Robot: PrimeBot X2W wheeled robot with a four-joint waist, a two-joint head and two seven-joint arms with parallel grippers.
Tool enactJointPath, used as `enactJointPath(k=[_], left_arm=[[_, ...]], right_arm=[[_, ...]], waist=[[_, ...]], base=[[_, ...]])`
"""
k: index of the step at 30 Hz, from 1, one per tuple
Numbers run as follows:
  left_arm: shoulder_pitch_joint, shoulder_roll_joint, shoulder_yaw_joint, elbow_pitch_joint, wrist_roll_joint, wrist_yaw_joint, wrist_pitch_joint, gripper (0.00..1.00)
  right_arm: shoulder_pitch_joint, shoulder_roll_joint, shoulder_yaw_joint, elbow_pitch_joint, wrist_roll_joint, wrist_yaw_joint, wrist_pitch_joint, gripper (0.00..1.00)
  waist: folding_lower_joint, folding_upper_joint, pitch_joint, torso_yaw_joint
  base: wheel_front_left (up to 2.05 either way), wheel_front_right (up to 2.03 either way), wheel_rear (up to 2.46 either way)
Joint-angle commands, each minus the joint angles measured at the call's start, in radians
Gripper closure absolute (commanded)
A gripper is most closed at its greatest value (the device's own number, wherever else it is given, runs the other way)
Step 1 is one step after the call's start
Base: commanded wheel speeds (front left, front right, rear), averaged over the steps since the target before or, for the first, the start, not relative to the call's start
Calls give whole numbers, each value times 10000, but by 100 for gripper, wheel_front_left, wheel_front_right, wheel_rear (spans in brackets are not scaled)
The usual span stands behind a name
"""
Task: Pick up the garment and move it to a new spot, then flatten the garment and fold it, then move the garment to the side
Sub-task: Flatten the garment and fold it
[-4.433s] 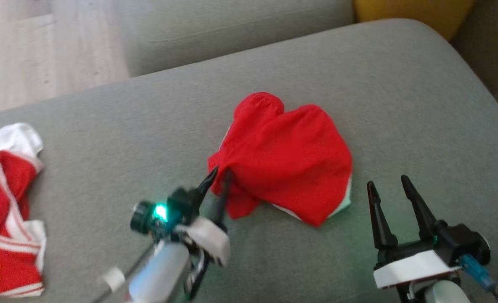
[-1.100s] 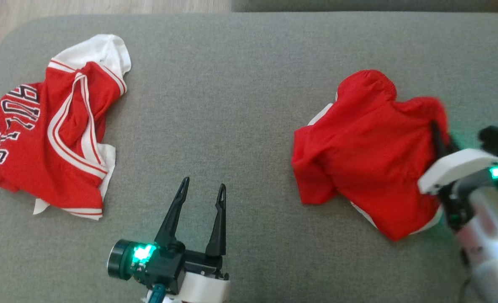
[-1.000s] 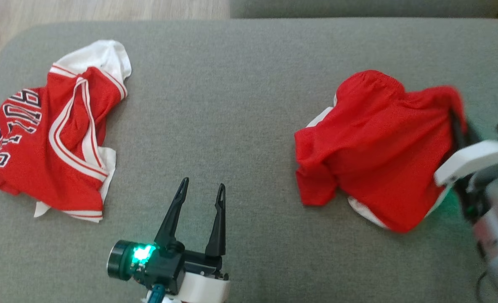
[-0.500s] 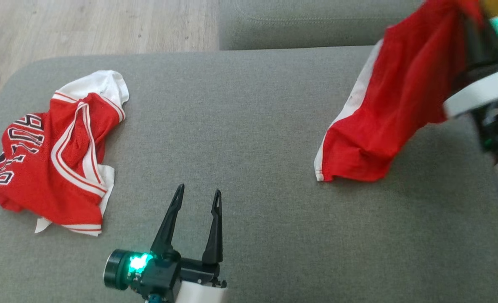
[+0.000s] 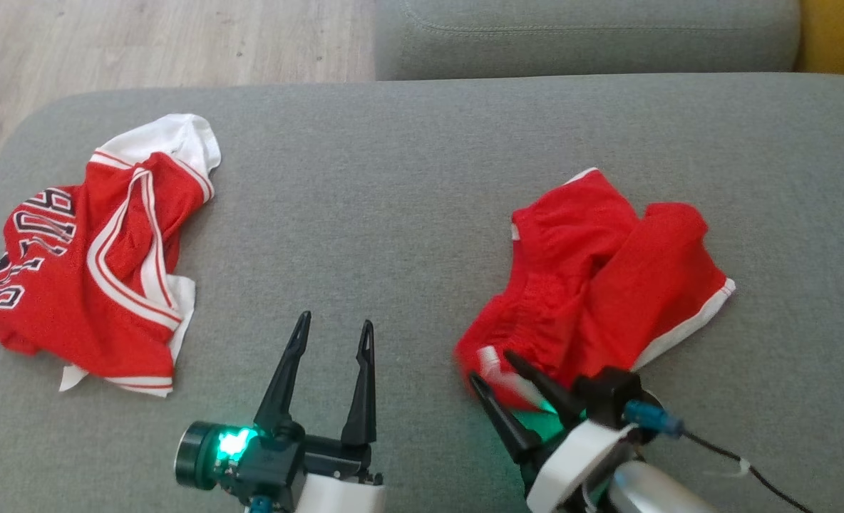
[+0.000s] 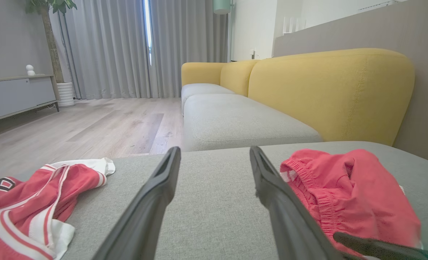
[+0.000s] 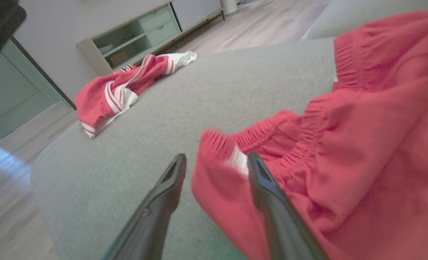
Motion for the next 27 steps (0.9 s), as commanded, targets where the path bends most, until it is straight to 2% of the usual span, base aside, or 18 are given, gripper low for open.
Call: enactJointPath(k=[1, 4, 8, 12, 15, 22, 23, 24, 27], left_arm=[[-417, -26, 305, -299, -86, -11, -93, 0], [-506, -26, 313, -179, -200, -219, -93, 0], [-662, -26, 230, 170, -315, -743, -93, 0], [-882, -26, 105, 823, -430, -1445, -93, 0], [-1254, 11, -116, 1866, -288, -2054, -93, 0], [-2762, 23, -596, 4751, -70, -2609, 141, 0], [-2762, 23, -596, 4751, -70, -2609, 141, 0], [-3164, 10, -781, 5413, -147, -2711, 416, 0], [-3562, -6, -1083, 6137, -375, -2849, 907, 0]], right_arm=[[-410, 65, -34, -369, 88, 48, -177, 0], [-366, -69, -610, -746, -55, 48, -209, 0], [227, -374, -1908, -1997, -227, 48, -216, 0], [1078, -757, -3015, -2950, -526, 48, -217, 0], [1679, -816, -3674, -3344, -668, 48, -218, 0], [2334, -784, -4159, -3519, -1212, 48, -219, 0], [2334, -784, -4159, -3519, -1212, 48, -219, 0], [2398, -712, -4257, -3516, -1339, 48, -219, 0], [2466, -613, -4332, -3497, -1450, 48, -219, 0]], waist=[[1, 0, -20, -55], [1, 0, -106, -224], [1, 0, -297, -503], [1, 0, -432, -854], [1, 0, -461, -1110], [1, 0, -356, -1730], [1, 0, -356, -1730], [1, 0, -296, -1895], [1, 0, -200, -2101]], base=[[0, 0, 0], [0, 0, 0], [0, 0, 0], [0, 0, 0], [0, 0, 0], [0, 0, 0], [0, 0, 0], [0, 0, 0], [0, 0, 0]])
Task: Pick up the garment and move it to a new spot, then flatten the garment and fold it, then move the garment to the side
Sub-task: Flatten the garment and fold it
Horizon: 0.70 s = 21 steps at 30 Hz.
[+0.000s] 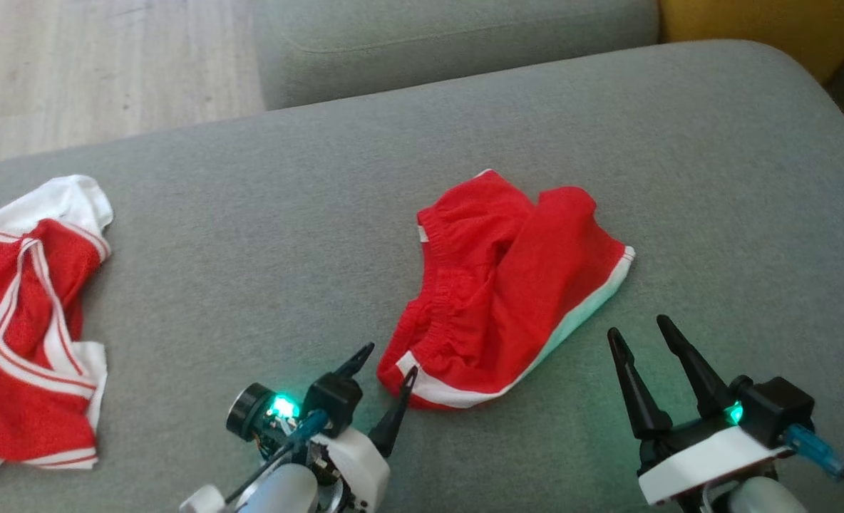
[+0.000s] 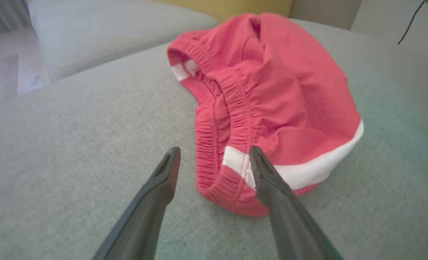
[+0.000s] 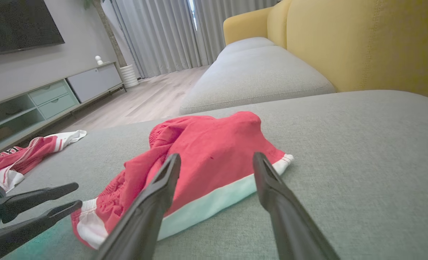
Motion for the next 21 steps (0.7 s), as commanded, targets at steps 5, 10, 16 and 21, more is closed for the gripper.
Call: enactJointPath(k=[5, 10, 16, 21], left_arm=[[-715, -1, -306, 409, -441, -169, 734, 0], [-913, -3, -815, 549, -880, -226, 1148, 0], [-1048, 100, -1481, 101, -1345, -238, 1312, 0], [-904, 506, -1976, -816, -1728, -239, 1777, 0]], right_arm=[[-6, 6, 24, -314, -176, 50, -110, 0], [18, 90, -126, -295, -293, 50, -110, 0], [100, 218, -307, -219, -497, 50, -110, 0], [188, 296, -372, -202, -577, 50, -110, 0]], waist=[[0, 0, 228, -310], [0, 0, 273, -404], [0, 0, 228, -441], [0, 0, 124, -441]], base=[[0, 0, 0], [0, 0, 0], [0, 0, 0], [0, 0, 0]])
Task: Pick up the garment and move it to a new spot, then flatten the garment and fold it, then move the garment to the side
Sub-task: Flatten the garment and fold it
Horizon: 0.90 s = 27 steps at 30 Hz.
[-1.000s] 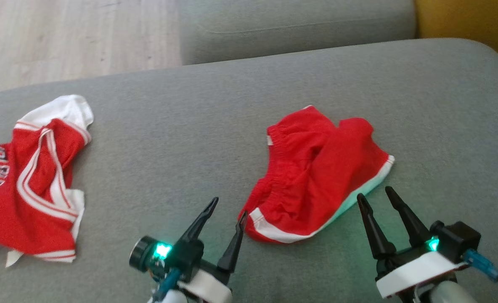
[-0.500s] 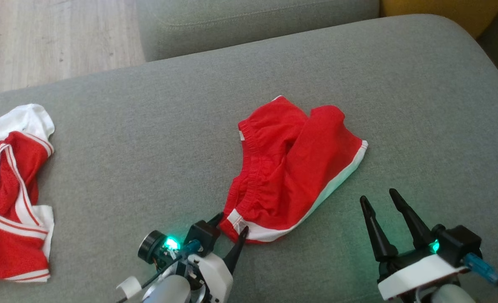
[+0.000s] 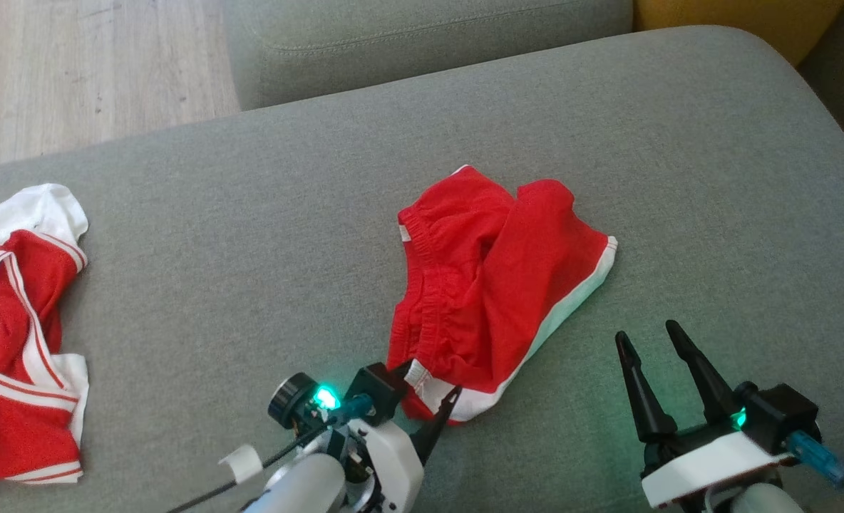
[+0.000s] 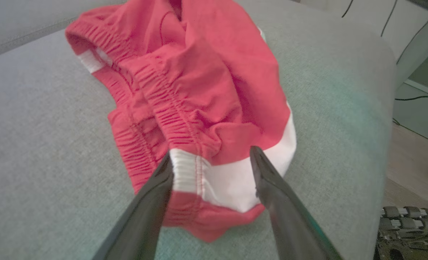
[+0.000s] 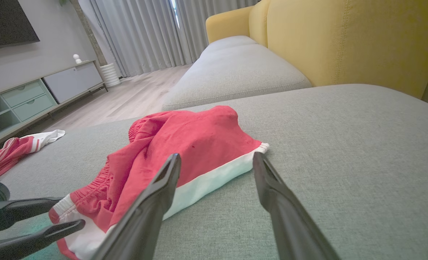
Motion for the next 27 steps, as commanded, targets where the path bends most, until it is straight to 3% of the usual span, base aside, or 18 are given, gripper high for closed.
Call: enactJointPath(k=[1, 5, 7, 10, 11, 20, 27], left_arm=[[-177, 278, 187, -548, -82, 17, 42, 0], [115, 601, 79, -1443, -192, 17, 407, 0], [253, 748, 48, -1806, -238, 32, 622, 17], [421, 942, 26, -2247, -287, 94, 877, 83], [464, 997, 20, -2364, -299, 116, 943, 100], [648, 1277, 73, -2938, -473, 275, 1226, 100], [376, 1824, 1187, -3708, -563, 948, -13, 100]], right_arm=[[-22, -15, 110, -247, -99, 48, -110, 0], [37, 39, 64, -251, -149, 48, -110, 0], [63, 67, 72, -248, -167, 48, -110, 0], [72, 98, 111, -234, -173, 48, -110, 0], [69, 102, 119, -227, -175, 48, -110, 0], [78, 94, 117, -129, -65, 48, -110, 0], [-232, 125, -142, 696, 397, 48, -37, 0]], waist=[[0, 0, -30, 4], [0, 0, -90, 50], [0, 0, -114, 74], [0, 0, -138, 94], [0, 0, -142, 98], [0, 0, -144, 211], [0, 0, 41, 725]], base=[[0, 0, 0], [0, 0, 0], [0, 0, 0], [0, 0, 0], [0, 0, 0], [0, 0, 0], [0, 0, 0]])
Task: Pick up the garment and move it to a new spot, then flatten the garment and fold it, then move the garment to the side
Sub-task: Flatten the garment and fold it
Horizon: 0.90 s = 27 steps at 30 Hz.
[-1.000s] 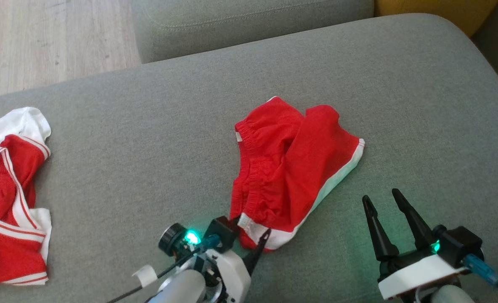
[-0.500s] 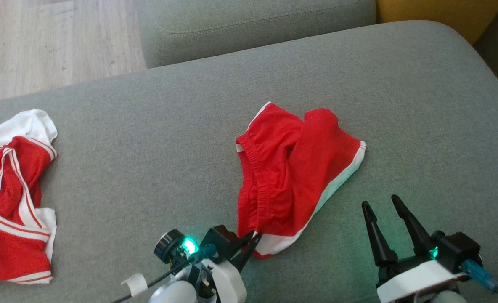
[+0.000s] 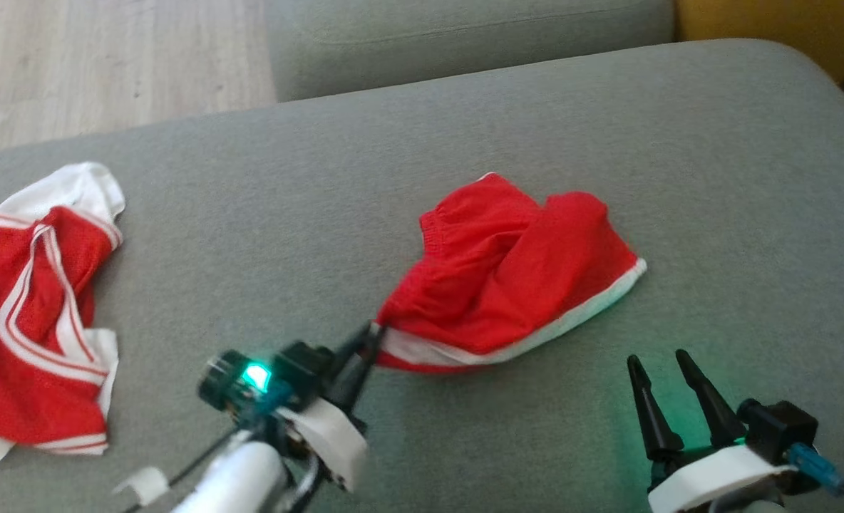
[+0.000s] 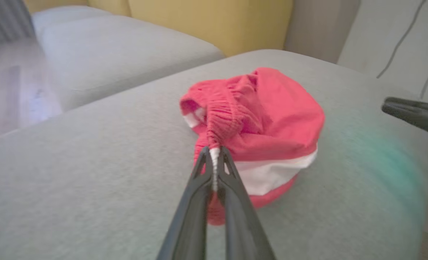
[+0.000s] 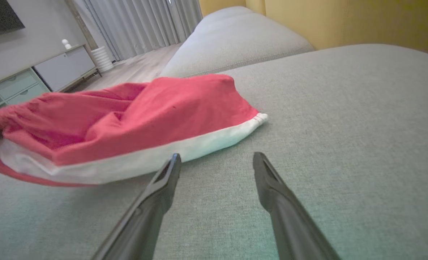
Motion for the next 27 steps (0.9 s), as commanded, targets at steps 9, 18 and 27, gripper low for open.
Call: enactJointPath(k=[9, 18, 27], left_arm=[[-1105, 447, 1209, -101, -485, -58, -869, 100], [-1650, 406, 1288, 426, -435, -90, -1345, 100], [-1840, 260, 1164, 815, -452, -136, -1608, 100]], right_arm=[[-1457, -258, 55, 1218, -467, 48, 238, 0], [-2797, -113, 362, 2799, -738, 48, 467, 0], [-3359, -203, 1124, 3741, -420, 48, 184, 100]], waist=[[0, 0, 460, 727], [0, 0, 989, 1068], [0, 0, 994, 1203]], base=[[0, 0, 0], [0, 0, 0], [0, 0, 0]])
